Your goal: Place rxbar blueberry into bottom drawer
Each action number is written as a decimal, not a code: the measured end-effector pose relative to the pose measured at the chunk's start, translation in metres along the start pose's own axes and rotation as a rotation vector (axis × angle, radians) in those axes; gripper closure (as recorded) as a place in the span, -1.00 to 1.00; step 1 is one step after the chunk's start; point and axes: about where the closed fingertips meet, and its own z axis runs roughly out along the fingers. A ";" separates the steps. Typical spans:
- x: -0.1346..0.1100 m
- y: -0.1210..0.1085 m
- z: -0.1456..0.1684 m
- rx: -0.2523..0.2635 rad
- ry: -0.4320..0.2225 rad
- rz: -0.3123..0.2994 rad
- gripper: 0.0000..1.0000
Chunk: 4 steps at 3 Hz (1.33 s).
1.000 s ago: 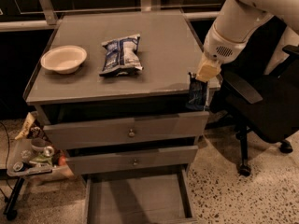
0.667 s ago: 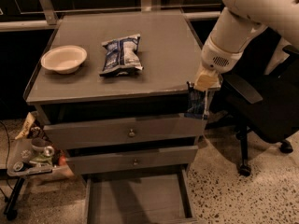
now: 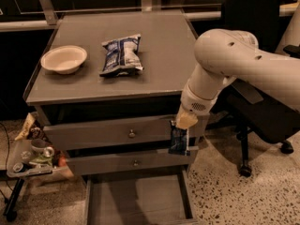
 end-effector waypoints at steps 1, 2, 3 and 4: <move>0.000 0.000 0.000 0.000 0.000 0.000 1.00; 0.003 0.008 0.019 -0.036 -0.025 0.024 1.00; 0.010 0.030 0.069 -0.094 -0.090 0.097 1.00; 0.015 0.037 0.121 -0.129 -0.141 0.164 1.00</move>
Offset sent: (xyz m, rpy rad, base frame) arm -0.0149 0.0080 -0.0451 0.0818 0.0798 -0.0372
